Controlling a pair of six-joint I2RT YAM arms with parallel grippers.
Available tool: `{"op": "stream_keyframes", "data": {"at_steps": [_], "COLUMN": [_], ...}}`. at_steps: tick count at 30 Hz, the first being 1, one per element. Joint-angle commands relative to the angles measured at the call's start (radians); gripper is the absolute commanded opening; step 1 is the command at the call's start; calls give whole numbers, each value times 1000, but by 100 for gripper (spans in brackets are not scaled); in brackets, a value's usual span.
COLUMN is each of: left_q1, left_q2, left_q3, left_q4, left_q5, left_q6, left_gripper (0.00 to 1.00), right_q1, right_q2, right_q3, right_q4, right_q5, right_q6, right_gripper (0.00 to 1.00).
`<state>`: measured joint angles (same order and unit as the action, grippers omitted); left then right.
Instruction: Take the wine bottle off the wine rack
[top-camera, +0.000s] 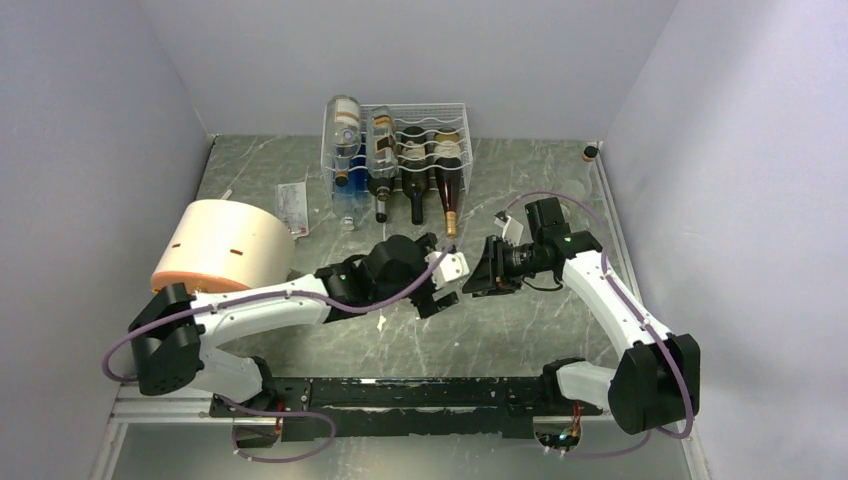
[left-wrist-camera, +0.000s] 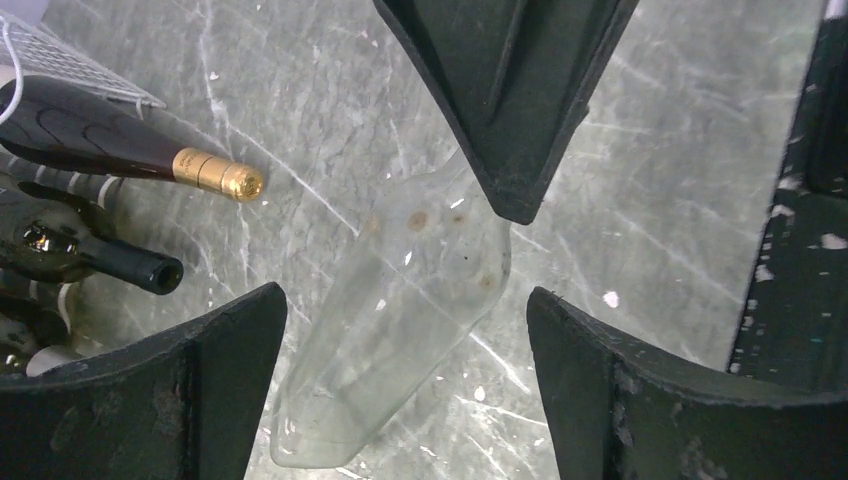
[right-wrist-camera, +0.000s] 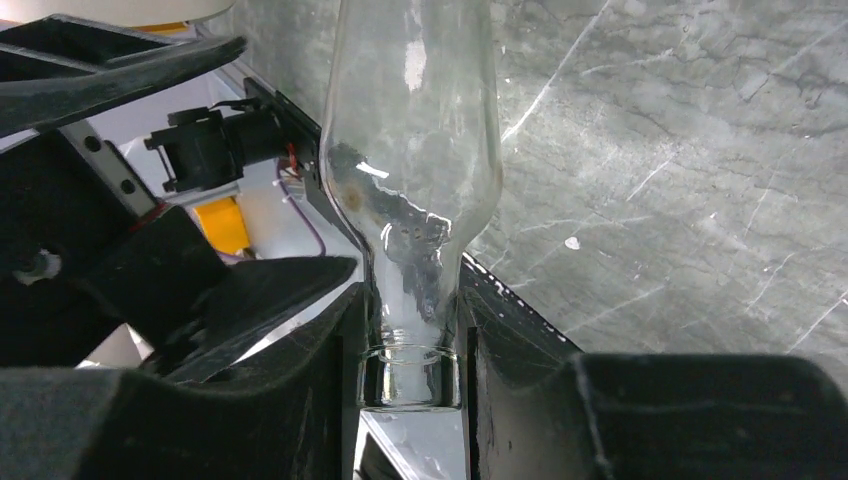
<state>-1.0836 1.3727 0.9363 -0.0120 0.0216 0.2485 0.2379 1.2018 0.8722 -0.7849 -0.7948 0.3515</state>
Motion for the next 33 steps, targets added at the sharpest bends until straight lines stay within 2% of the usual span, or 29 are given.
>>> {"op": "stream_keyframes", "data": {"at_steps": [1, 5, 12, 13, 14, 16, 17, 19, 21, 23, 26, 30, 33], "left_q1": [-51, -113, -121, -121, -120, -121, -121, -121, -120, -117, -96, -28, 32], "left_q2": [86, 187, 282, 281, 278, 262, 248, 213, 171, 131, 74, 21, -4], "left_q3": [51, 56, 69, 72, 77, 89, 89, 81, 68, 60, 55, 69, 80], "left_q4": [-34, -11, 20, 17, 12, 5, 8, 22, 42, 49, 52, 38, 27], "left_q5": [-158, -318, -447, -450, -449, -439, -431, -413, -391, -371, -310, -184, -59], "left_q6": [125, 189, 143, 140, 134, 114, 103, 79, 56, 27, -33, -138, -220], "left_gripper": [93, 93, 93, 98, 84, 66, 61, 53, 41, 33, 27, 22, 20], "right_q1": [6, 7, 7, 6, 6, 7, 8, 7, 5, 6, 5, 4, 5], "right_q2": [-11, -22, -33, -38, -41, -52, -60, -81, -101, -122, -151, -188, -240], "right_q3": [18, 13, 12, 17, 22, 34, 41, 54, 76, 98, 124, 180, 151], "right_q4": [-2, -2, -7, -16, -25, -35, -37, -29, -22, -3, 43, 131, 275], "right_q5": [-35, -39, -34, -28, -20, -4, 10, 57, 100, 135, 191, 256, 270], "right_q6": [-45, -50, -47, -50, -52, -53, -51, -32, -10, 19, 74, 124, 143], "right_gripper": [0, 0, 0, 0, 0, 0, 6, 23, 39, 52, 62, 67, 73]}}
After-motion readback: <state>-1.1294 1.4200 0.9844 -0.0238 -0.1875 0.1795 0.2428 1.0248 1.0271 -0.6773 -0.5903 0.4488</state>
